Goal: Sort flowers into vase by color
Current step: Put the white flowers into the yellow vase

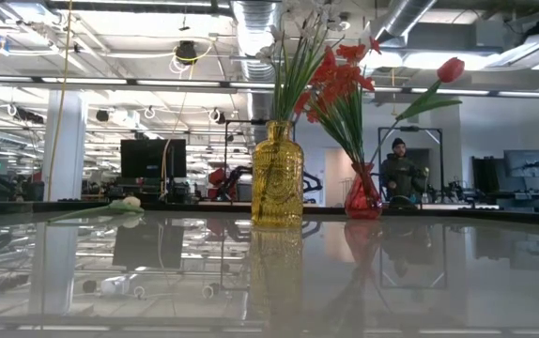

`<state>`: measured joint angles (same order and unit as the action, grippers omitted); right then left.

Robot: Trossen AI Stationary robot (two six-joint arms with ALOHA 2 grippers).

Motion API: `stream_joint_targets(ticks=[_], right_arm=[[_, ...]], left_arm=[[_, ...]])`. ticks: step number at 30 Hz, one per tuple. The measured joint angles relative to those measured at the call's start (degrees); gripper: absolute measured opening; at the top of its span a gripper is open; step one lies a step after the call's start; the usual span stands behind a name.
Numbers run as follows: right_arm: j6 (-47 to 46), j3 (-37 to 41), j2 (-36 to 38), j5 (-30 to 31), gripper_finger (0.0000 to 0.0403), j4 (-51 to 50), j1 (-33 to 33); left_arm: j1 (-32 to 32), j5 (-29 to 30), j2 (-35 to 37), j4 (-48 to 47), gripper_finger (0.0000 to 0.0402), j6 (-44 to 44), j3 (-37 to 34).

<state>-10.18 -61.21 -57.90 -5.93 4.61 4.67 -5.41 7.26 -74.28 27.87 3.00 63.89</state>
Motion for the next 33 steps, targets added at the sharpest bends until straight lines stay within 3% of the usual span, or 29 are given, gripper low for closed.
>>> stream_joint_targets(ticks=[3, 10, 17, 33], right_arm=[[0.0, 0.0, 1.6, 0.0, 0.0227, -2.0, 0.3], [-1.8, 0.0, 2.0, 0.0, 0.0224, -4.8, 1.0], [-1.8, 0.0, 1.2, 0.0, 0.0224, -6.0, 0.8], [-2.8, 0.0, 1.2, 0.0, 0.0223, -6.1, -2.4]], left_arm=[[0.0, 2.3, 3.0, 1.2, 0.0001, -0.2, -5.4], [0.0, 3.0, 7.5, 17.9, 0.0, 3.3, -21.6], [-0.1, 8.4, 5.3, 28.1, 0.0, 4.4, -32.7], [-0.7, 5.4, -15.3, 47.8, 0.0, -5.0, -34.7]])
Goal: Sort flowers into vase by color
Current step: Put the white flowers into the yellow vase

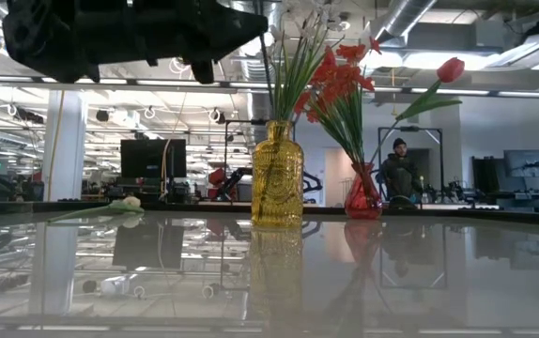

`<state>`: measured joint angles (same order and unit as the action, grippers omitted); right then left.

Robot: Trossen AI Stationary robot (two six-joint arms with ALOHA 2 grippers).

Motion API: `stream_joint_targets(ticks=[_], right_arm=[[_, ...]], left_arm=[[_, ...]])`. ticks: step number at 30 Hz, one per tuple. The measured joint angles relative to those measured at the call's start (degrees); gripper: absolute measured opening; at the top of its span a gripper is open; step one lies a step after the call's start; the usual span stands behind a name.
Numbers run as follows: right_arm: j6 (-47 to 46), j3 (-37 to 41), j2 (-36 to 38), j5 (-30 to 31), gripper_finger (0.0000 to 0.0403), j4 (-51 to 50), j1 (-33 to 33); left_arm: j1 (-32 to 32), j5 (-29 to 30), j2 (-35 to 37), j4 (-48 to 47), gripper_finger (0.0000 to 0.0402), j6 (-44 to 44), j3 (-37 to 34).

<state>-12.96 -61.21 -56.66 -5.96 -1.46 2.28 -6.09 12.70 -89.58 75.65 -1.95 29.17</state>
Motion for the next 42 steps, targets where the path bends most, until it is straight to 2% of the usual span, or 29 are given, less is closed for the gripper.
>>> stream_joint_targets(ticks=[9, 19, 27, 31, 38, 42], right_arm=[[-9.5, 0.0, 0.0, 0.0, 0.0223, -0.3, -2.3], [-10.8, 0.0, 0.0, 0.0, 0.0223, -0.3, -2.3], [-11.0, 0.0, 0.0, 0.0, 0.0224, -0.3, -2.3], [-11.0, 0.0, 0.0, 0.0, 0.0224, -0.3, -2.3], [-9.7, 0.0, 0.0, -0.2, 0.0224, -1.2, -2.3], [-7.2, 0.0, 0.0, -3.5, 0.0224, -4.2, -1.8]], left_arm=[[0.1, 1.6, -5.1, 7.8, 0.0, -8.9, 0.0], [1.6, 0.1, -5.2, 4.7, 0.0, -11.4, 0.0], [3.7, -2.8, -5.2, -1.5, 0.0, -8.7, 0.1], [4.6, -3.0, -5.2, -4.1, 0.0, -4.8, 0.1], [5.3, -3.1, -5.2, -6.3, 0.0, -3.4, 0.1], [5.5, -3.1, -5.2, -8.9, 0.001, -0.3, 0.1]])
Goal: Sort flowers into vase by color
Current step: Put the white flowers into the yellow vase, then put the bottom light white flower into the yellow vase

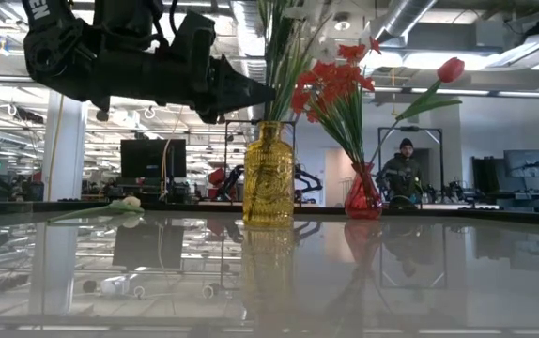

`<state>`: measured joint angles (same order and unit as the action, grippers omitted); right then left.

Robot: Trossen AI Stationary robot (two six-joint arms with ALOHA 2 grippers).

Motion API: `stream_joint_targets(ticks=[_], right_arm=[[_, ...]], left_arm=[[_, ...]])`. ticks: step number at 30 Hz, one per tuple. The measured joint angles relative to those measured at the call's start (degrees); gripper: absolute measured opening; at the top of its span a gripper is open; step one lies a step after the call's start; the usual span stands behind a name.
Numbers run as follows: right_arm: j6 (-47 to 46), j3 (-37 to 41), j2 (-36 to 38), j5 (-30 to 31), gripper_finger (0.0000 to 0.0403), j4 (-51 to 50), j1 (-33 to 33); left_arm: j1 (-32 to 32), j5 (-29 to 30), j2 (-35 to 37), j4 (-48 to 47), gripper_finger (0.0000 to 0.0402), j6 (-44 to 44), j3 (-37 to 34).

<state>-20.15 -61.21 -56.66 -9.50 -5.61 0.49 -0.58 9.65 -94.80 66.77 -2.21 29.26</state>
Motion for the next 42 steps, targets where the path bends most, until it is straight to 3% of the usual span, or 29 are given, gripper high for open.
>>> stream_joint_targets(ticks=[6, 12, 18, 24, 28, 35, 42], right_arm=[[5.3, 0.0, 0.0, -4.1, 0.0224, -5.6, 1.5], [10.1, 0.0, 0.0, -4.2, 0.0224, -11.2, 2.6], [15.2, 0.0, 0.0, -7.2, 0.0224, -23.8, 2.5], [30.4, 0.3, 0.0, -8.2, 0.0224, -44.8, 4.7], [37.2, 3.8, 0.0, -8.3, 0.0224, -53.7, 8.6], [48.9, 13.3, -0.9, -8.4, 0.0224, -52.6, 17.6], [53.6, 18.3, -6.9, -7.1, 0.0222, -47.0, 26.7]], left_arm=[[0.0, 0.0, 0.0, -0.4, 0.006, 0.5, 0.0], [0.0, 0.1, 3.1, -5.2, 0.0117, 2.2, 0.0], [0.0, 0.1, 10.6, -21.3, 0.0165, 3.3, 0.0], [0.0, -0.3, 20.0, -38.2, 0.0197, 7.3, 0.0], [0.0, -0.3, 27.2, -46.7, 0.0203, 9.7, 0.0], [-0.1, -0.3, 37.7, -53.2, 0.0204, 12.6, 0.0], [-0.1, -0.3, 40.6, -57.8, 0.0204, 14.9, 0.0]])
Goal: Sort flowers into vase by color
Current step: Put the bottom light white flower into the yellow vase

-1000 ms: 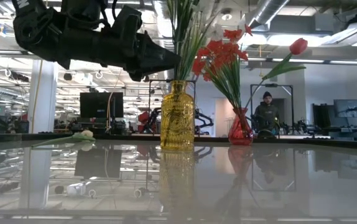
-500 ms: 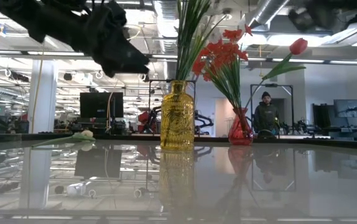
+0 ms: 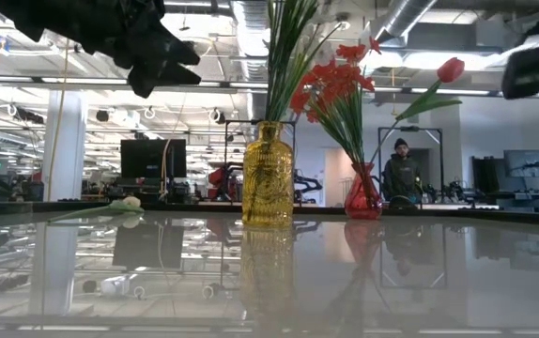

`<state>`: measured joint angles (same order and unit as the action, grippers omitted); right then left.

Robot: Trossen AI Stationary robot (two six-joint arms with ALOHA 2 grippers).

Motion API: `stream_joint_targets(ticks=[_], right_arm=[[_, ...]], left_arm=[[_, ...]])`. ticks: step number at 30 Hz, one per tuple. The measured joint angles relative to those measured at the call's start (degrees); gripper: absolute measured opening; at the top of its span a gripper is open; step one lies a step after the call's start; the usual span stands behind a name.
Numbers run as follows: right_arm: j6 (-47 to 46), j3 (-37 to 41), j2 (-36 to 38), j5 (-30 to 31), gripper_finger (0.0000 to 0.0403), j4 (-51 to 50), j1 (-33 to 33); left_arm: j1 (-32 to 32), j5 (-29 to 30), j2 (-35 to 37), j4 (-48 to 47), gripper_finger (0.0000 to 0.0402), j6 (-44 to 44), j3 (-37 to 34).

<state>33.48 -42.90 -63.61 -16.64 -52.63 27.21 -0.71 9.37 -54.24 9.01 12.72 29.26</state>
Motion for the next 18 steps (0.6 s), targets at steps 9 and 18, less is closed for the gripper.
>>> stream_joint_targets(ticks=[9, 18], right_arm=[[0.2, 0.1, -13.3, 3.4, 0.0178, 3.6, 5.2], [-0.5, 0.5, -27.3, 4.8, 0.0125, 7.7, 5.8]], left_arm=[[0.0, 0.0, -0.3, -0.4, 0.0203, 0.9, 0.0], [0.0, -0.7, -0.3, 0.3, 0.0203, 2.3, 0.0]])
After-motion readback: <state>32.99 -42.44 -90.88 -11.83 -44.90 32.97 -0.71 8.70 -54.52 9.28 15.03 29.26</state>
